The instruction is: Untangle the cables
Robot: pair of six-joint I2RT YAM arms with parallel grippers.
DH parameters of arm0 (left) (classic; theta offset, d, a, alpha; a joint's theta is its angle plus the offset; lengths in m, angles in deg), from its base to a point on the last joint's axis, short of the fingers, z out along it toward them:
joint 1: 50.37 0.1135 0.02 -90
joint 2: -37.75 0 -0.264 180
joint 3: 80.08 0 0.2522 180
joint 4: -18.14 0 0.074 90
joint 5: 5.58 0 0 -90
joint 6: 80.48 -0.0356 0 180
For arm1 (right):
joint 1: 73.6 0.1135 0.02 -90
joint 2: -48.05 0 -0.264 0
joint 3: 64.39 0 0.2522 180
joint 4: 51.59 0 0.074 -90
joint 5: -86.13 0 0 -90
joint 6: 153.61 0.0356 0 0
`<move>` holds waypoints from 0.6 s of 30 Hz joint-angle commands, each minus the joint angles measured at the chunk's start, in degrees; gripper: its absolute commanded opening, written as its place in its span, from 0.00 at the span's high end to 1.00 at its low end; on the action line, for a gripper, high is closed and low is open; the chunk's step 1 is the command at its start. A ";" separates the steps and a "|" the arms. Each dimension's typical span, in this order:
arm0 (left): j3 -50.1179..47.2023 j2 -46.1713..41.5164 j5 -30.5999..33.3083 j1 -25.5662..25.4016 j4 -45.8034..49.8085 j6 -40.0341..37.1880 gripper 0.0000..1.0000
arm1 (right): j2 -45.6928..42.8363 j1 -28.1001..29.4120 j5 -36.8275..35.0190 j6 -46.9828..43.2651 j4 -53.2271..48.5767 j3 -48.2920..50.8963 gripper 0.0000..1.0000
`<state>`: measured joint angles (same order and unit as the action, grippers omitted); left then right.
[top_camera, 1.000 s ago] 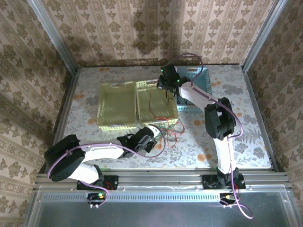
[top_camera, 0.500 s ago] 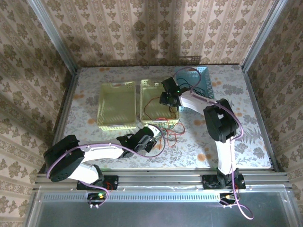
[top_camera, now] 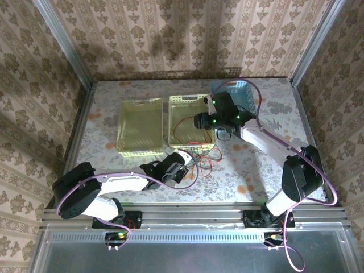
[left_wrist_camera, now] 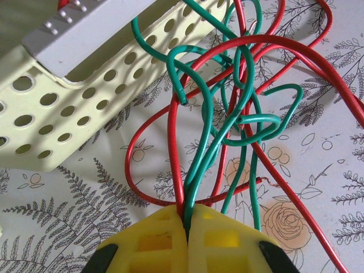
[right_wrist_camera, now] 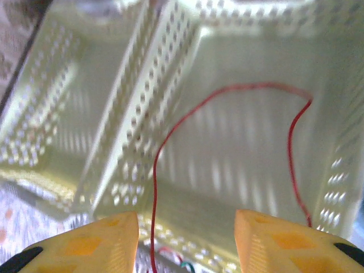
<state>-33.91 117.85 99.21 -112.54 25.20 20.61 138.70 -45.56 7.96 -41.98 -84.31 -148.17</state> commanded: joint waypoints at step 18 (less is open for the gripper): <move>0.58 -2.20 -0.31 -0.32 -1.91 -0.28 1.00 | 3.23 4.09 7.78 -11.19 -7.47 2.67 0.50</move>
<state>-33.91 117.08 98.99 -112.54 24.98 20.61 143.35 -42.00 15.05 -50.55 -89.82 -145.07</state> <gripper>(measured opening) 0.063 0.494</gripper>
